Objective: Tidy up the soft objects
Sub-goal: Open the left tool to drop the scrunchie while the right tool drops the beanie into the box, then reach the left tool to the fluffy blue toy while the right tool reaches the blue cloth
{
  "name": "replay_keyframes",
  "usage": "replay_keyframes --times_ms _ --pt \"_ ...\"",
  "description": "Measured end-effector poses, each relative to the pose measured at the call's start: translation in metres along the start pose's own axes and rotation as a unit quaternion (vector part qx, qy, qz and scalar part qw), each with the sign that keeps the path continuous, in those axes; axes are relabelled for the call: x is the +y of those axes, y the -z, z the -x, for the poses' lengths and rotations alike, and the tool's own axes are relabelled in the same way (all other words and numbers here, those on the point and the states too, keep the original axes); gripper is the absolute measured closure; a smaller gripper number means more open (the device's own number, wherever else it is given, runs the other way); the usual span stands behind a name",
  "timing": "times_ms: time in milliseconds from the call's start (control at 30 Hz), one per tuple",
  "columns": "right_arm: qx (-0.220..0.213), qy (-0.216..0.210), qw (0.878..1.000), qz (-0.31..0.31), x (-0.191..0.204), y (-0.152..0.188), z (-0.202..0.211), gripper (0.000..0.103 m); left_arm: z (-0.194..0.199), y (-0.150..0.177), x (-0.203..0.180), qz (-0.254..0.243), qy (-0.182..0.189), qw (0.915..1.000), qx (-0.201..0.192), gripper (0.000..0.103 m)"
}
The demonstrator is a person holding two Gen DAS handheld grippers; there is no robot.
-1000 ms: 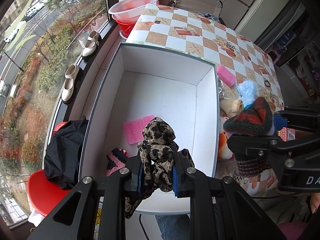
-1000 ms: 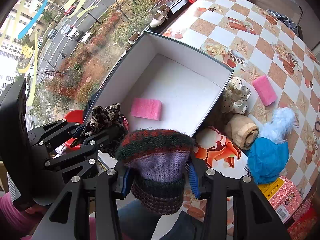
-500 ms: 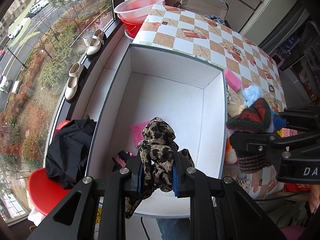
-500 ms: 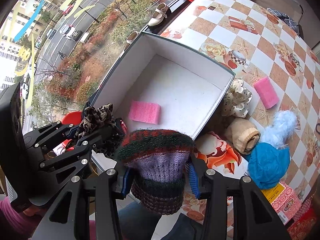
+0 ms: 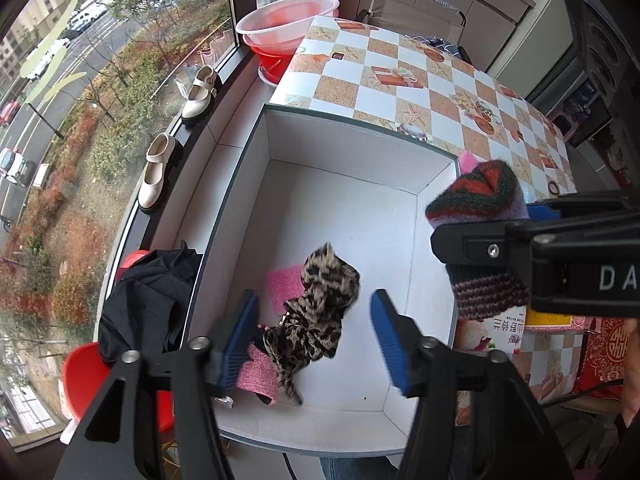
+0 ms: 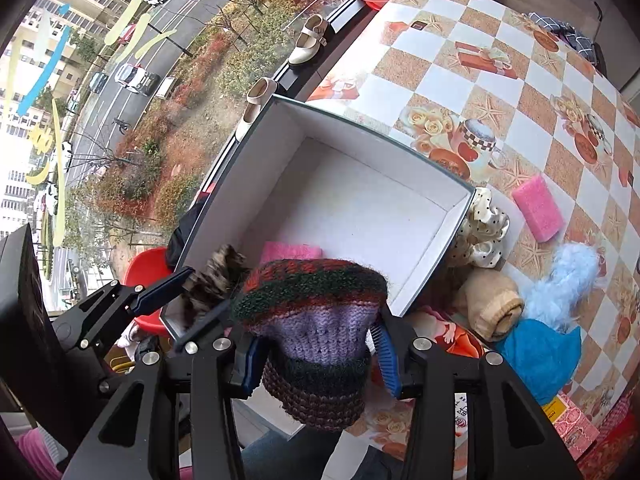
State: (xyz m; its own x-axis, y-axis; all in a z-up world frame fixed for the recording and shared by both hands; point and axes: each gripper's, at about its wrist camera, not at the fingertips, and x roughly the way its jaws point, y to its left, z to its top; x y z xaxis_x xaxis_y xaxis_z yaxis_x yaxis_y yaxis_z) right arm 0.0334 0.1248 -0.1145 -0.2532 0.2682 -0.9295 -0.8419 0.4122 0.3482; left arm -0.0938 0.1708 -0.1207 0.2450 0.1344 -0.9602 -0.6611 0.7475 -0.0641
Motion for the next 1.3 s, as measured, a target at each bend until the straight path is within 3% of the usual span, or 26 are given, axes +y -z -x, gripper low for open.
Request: replay_keyframes --times_ms 100,167,200,333,567,733,767,833,967,1133,1300 --pt "-0.006 -0.002 1.000 -0.008 -0.002 -0.005 0.002 0.039 -0.002 -0.001 -0.001 -0.002 -0.004 0.9999 0.010 0.022" --pt "-0.016 0.003 1.000 -0.020 -0.005 -0.008 0.004 0.012 -0.007 -0.004 -0.001 0.000 -0.005 0.9997 0.026 0.022" --pt "-0.021 0.004 0.999 -0.029 -0.008 -0.009 0.006 0.009 -0.009 -0.005 -0.001 0.001 -0.008 0.9996 0.029 0.022" --pt "-0.015 -0.001 0.997 -0.073 -0.027 -0.009 0.009 0.009 -0.013 -0.008 -0.002 0.002 -0.011 0.9992 0.038 0.016" --pt "-0.004 -0.026 0.991 -0.134 -0.081 0.023 0.051 0.009 -0.003 -0.028 -0.026 -0.022 0.052 0.9977 0.037 0.015" --pt "-0.019 0.019 0.986 -0.165 -0.141 0.048 0.097 0.008 0.005 -0.043 -0.068 -0.072 0.073 0.9943 0.029 0.015" --pt "-0.017 0.034 0.985 -0.166 -0.154 0.049 0.100 0.000 0.005 -0.044 -0.077 -0.081 0.076 0.9934 0.029 0.015" --pt "-0.001 0.061 0.984 -0.168 -0.176 0.052 0.099 0.000 0.003 -0.046 -0.094 -0.095 0.079 0.9918 0.033 0.015" --pt "0.050 0.045 0.985 -0.161 -0.206 0.051 0.071 0.000 -0.006 -0.047 -0.118 -0.109 0.078 0.9899 0.047 0.015" --pt "0.148 0.030 0.984 -0.095 -0.204 0.037 0.017 0.000 -0.014 -0.045 -0.129 -0.109 0.062 0.9902 0.062 0.015" --pt "0.252 -0.005 0.967 -0.043 -0.194 0.027 -0.037 0.000 -0.020 -0.048 -0.131 -0.088 0.045 0.9927 0.070 0.015"
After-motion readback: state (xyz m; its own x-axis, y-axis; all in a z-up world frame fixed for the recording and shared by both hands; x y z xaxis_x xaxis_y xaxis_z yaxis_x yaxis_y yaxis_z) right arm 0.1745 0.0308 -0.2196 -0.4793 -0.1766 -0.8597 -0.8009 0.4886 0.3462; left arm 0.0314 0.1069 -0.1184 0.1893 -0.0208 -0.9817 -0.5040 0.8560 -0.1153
